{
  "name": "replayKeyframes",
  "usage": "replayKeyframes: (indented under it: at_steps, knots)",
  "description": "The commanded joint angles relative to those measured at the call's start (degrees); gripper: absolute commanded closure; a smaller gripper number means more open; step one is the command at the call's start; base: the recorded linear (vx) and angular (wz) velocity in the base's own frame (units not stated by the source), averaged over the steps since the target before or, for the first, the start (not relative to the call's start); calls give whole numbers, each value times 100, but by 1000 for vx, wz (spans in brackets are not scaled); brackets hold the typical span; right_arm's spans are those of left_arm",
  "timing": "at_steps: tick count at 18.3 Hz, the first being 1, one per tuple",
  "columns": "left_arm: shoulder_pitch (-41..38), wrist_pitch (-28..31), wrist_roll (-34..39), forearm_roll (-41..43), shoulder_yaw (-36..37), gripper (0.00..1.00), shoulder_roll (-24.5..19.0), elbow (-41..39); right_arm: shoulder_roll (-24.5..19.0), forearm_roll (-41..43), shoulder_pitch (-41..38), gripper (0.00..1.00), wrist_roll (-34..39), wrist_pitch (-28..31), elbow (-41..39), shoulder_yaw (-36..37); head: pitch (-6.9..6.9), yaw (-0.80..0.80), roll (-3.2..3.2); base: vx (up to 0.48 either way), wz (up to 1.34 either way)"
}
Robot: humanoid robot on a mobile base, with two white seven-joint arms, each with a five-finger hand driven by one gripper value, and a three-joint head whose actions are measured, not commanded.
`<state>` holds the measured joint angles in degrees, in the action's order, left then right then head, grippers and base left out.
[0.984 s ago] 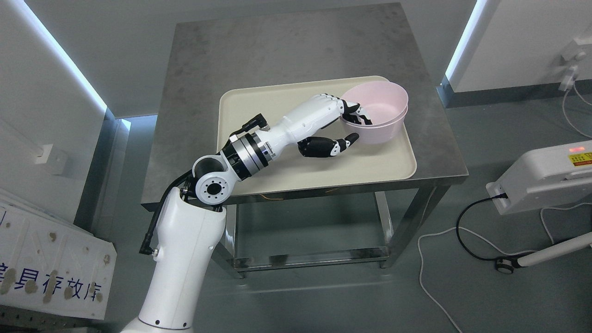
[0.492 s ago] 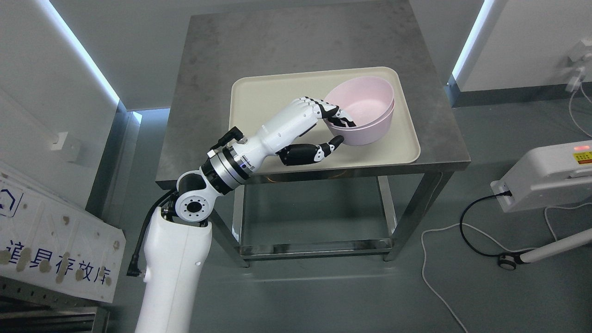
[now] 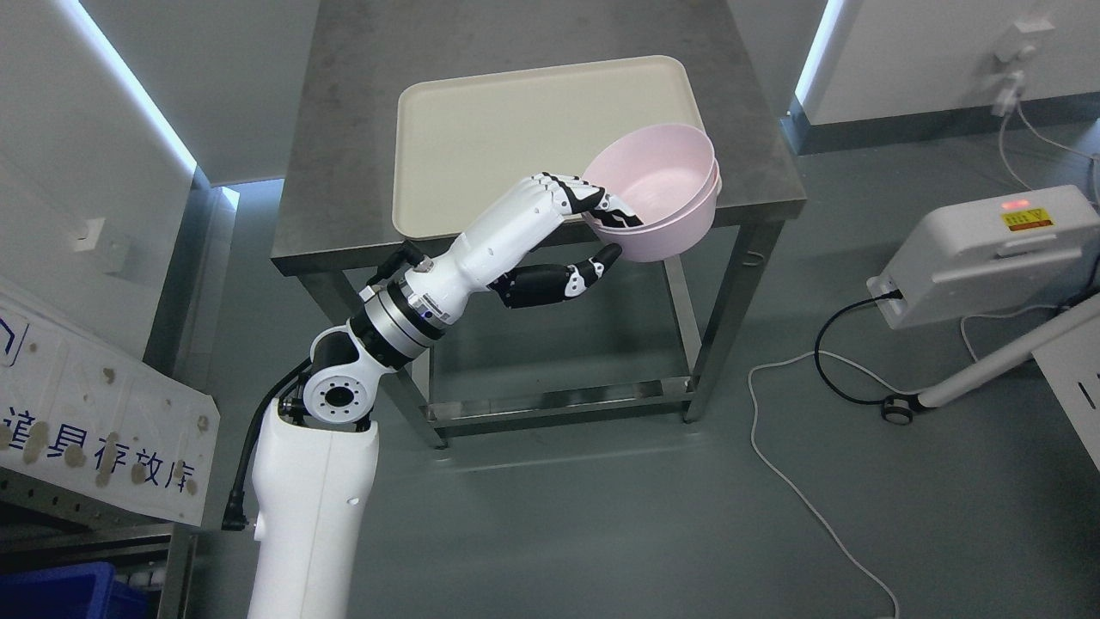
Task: Stack pink IKEA bowls on left shelf middle
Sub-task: 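Lift the stacked bowls and carry them toward the blue bins shelf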
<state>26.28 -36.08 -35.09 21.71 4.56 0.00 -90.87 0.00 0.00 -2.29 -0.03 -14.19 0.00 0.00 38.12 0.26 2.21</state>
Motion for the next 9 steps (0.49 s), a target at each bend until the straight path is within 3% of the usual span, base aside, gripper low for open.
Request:
replayKeyframes:
  at_steps: [1,9]
  knots:
    - [-35,-4,19,-79,-183,99,-100,-309,100,9,0,0,3,4,-100,26,0,0,0,-272,-299]
    - [-35,5,37,-167,-271,99,-100,-370,100,9,0,0,3,4,-100,26,0,0,0,-298,-129]
